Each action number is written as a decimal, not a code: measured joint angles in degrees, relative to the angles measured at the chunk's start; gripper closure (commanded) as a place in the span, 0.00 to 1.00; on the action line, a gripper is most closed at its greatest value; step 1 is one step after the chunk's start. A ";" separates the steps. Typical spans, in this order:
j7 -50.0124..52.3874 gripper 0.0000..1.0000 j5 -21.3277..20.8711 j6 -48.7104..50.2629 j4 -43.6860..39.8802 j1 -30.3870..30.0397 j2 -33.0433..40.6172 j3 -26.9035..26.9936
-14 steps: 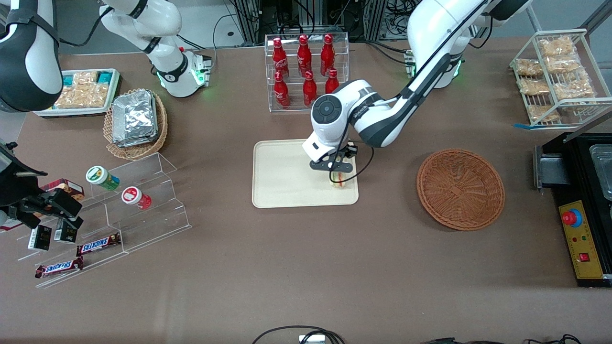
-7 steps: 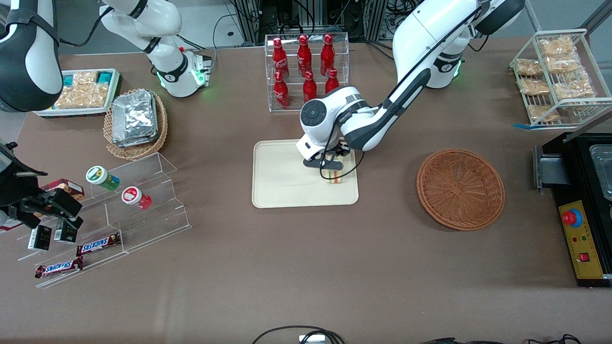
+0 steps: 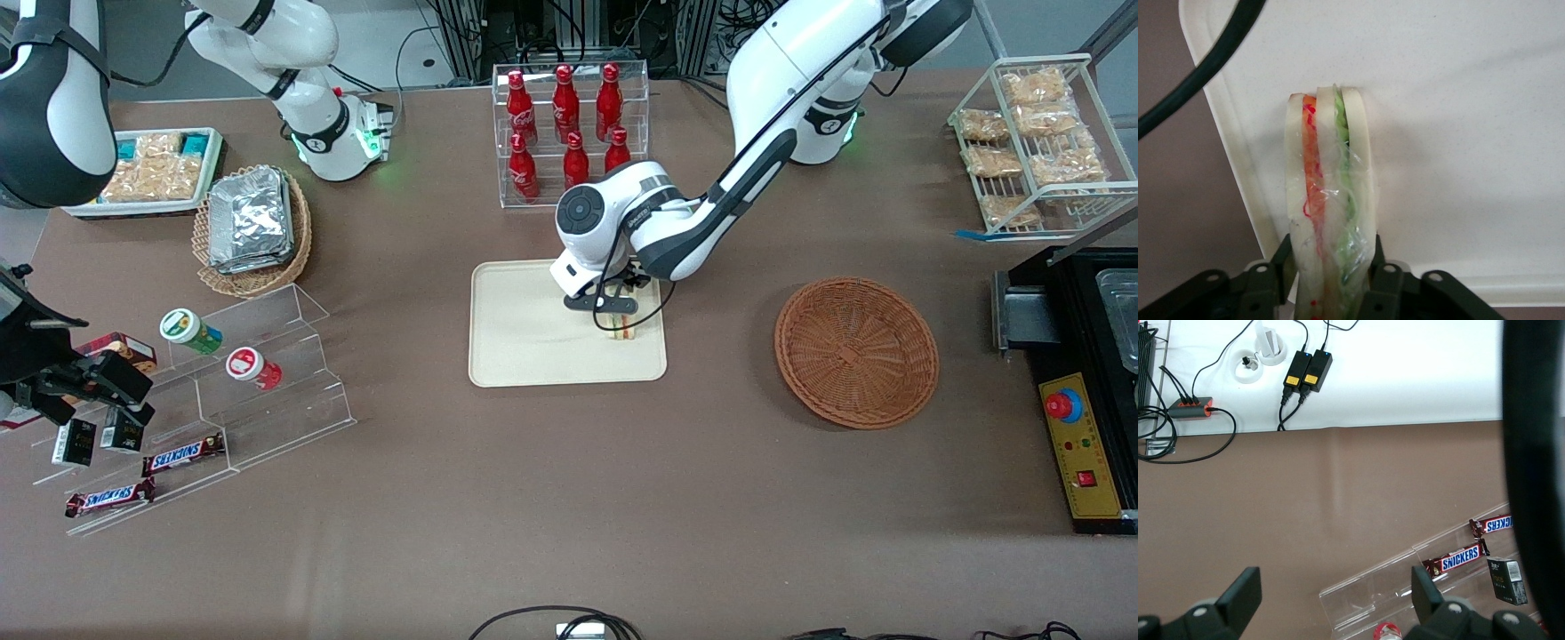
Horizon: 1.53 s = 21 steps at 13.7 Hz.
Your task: Place sandwich from basket to tray
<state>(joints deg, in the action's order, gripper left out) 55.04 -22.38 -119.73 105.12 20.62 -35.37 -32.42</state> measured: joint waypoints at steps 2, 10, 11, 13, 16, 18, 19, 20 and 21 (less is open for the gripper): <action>0.43 0.00 0.00 -0.01 -0.18 -0.11 0.00 0.17; 4.59 0.00 0.00 8.86 -13.08 -8.56 2.28 1.63; 4.59 0.00 0.00 10.16 -14.57 -10.42 3.04 1.65; 4.46 0.00 -0.01 12.86 -16.35 -13.99 4.99 1.75; 2.95 0.00 -0.01 15.39 -16.70 -20.28 8.10 1.79; -1.14 0.00 0.00 16.89 -16.73 -23.64 9.60 1.79; -3.15 0.00 0.23 17.61 -16.74 -25.00 10.27 1.76; -4.98 0.00 0.94 18.18 -16.78 -26.22 10.96 1.74; -7.16 0.00 2.28 18.39 -16.82 -27.45 11.79 1.72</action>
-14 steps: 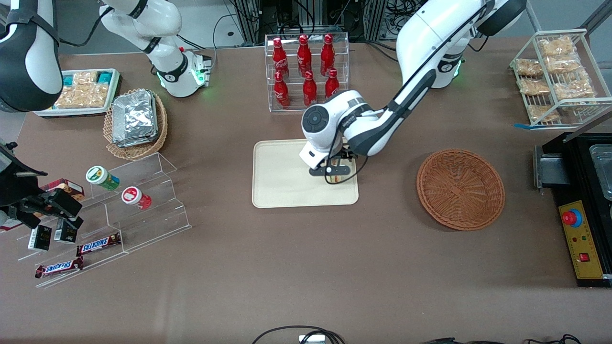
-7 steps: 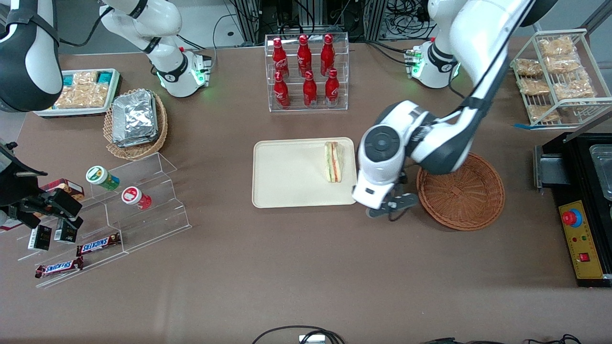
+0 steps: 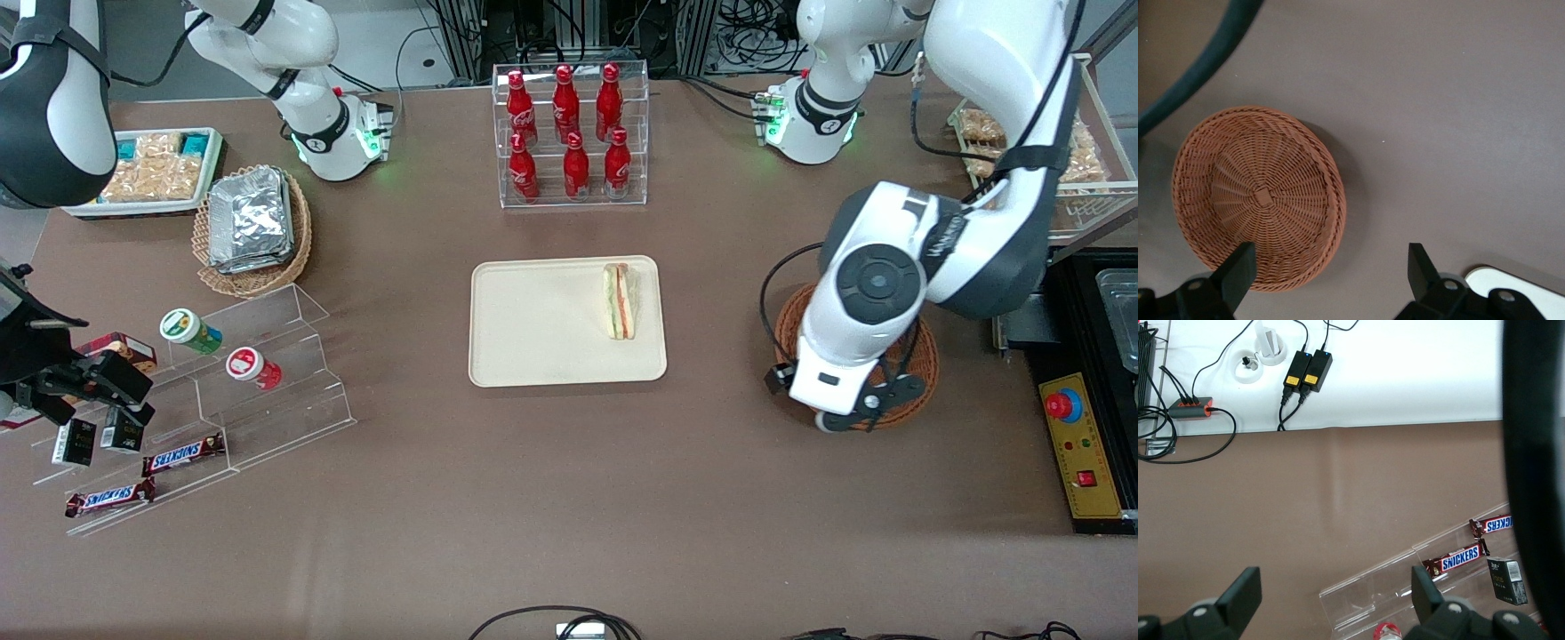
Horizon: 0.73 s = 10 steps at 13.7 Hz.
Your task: Place sandwich from basket to tray
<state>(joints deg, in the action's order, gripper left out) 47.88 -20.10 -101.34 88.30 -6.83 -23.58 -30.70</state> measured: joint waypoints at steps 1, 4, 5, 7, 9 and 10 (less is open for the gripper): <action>-2.46 0.00 1.54 0.40 -0.01 -1.27 1.00 0.00; -9.01 0.00 4.27 3.90 -0.16 -4.63 4.12 0.01; -10.98 0.00 5.15 5.01 -0.24 -5.42 5.18 0.14; -14.97 0.00 7.37 7.00 -0.27 -5.46 7.65 2.26; -21.52 0.00 11.53 9.10 -0.28 -4.50 10.45 6.56; -25.40 0.00 13.85 9.69 -0.28 -3.56 11.92 9.59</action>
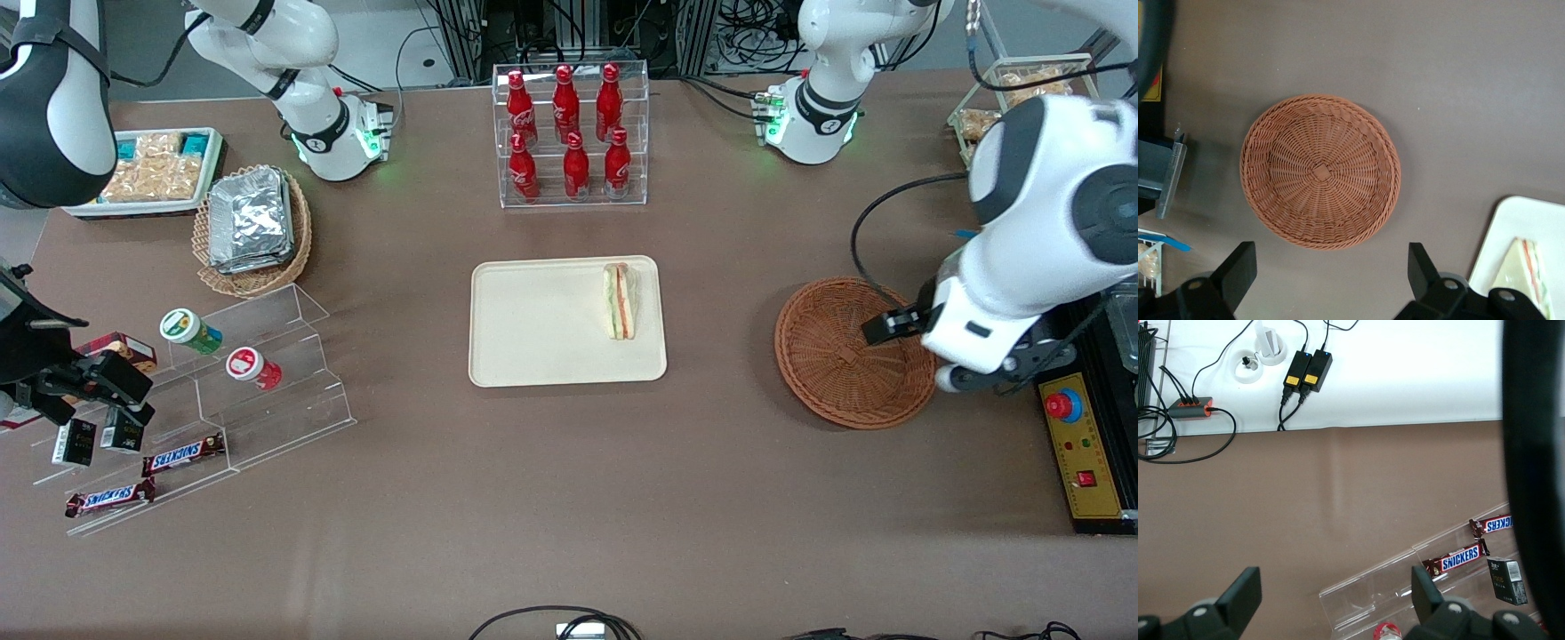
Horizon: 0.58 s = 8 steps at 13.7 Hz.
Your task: Place sandwich from basket to tray
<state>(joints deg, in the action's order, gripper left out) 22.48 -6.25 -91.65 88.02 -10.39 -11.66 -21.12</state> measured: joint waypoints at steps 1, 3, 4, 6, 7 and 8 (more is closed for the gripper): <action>-3.87 0.00 1.71 0.55 0.00 1.19 1.46 3.21; -10.95 0.00 2.89 3.58 0.00 3.46 4.05 7.94; -13.53 0.00 3.00 4.73 0.02 4.14 5.18 9.23; -16.39 0.00 3.04 5.58 0.04 4.66 6.85 9.94; -17.58 0.00 3.09 5.96 0.05 4.94 7.42 9.96; -19.12 0.00 3.12 6.24 0.06 5.22 7.91 9.96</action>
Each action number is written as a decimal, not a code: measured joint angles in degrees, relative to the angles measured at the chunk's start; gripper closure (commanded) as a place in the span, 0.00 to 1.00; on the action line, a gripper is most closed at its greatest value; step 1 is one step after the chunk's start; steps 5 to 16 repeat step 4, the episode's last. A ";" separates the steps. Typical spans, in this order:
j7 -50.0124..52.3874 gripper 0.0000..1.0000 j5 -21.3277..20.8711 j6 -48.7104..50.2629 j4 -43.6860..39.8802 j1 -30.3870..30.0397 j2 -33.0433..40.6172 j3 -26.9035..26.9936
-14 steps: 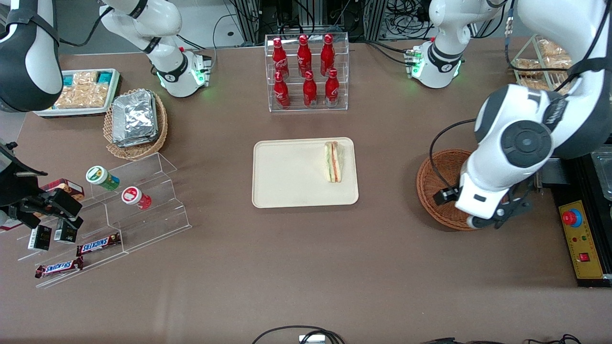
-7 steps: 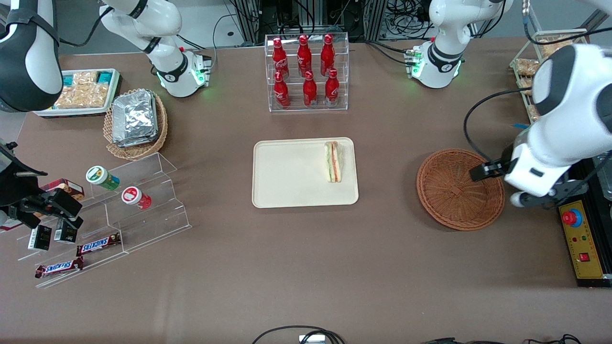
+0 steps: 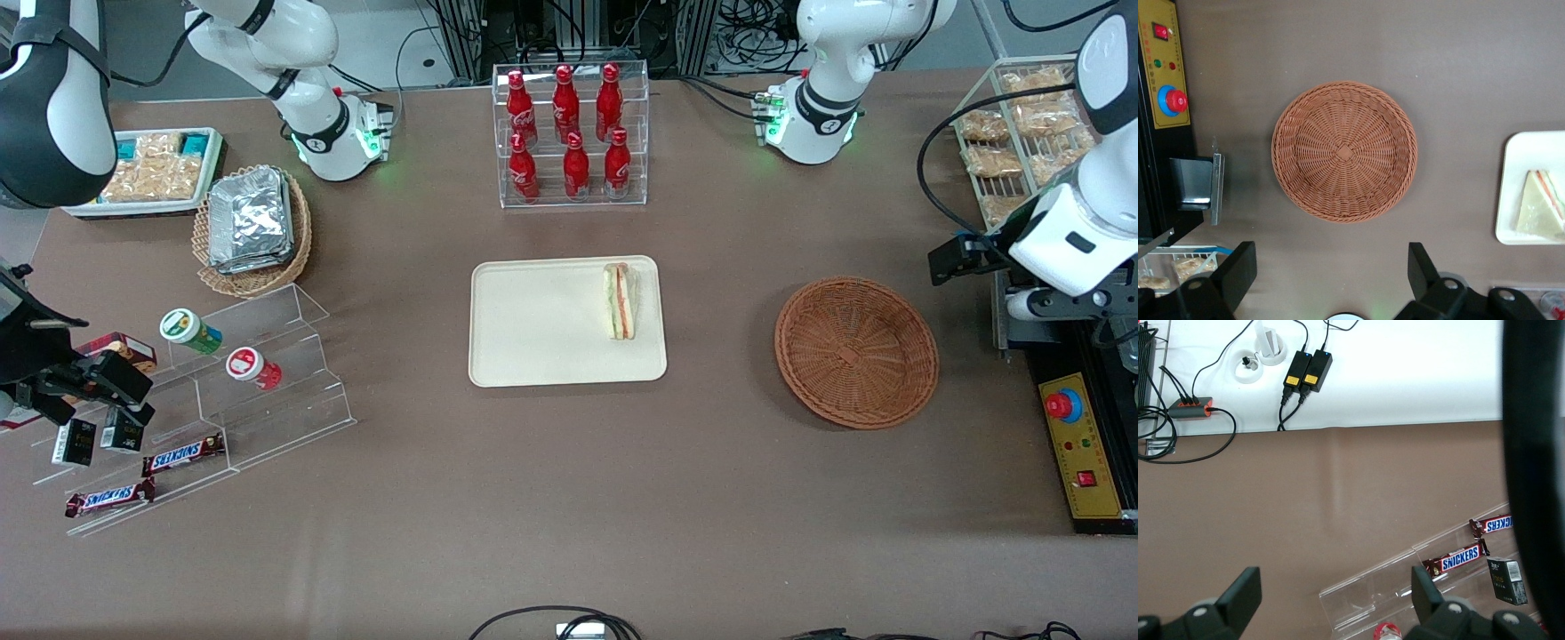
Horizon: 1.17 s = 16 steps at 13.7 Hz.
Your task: Place sandwich from basket to tray
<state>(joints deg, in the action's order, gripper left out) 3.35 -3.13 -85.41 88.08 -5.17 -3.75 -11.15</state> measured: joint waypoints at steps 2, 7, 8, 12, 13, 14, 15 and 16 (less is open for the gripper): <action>-3.22 0.00 0.34 0.31 0.00 0.26 0.83 0.02; -4.47 0.00 0.91 0.63 0.01 0.39 1.43 0.61; -4.47 0.00 0.91 0.63 0.01 0.39 1.43 0.61; -4.47 0.00 0.91 0.63 0.01 0.39 1.43 0.61; -4.47 0.00 0.91 0.63 0.01 0.39 1.43 0.61; -4.47 0.00 0.91 0.63 0.01 0.39 1.43 0.61; -4.47 0.00 0.91 0.63 0.01 0.39 1.43 0.61; -4.47 0.00 0.91 0.63 0.01 0.39 1.43 0.61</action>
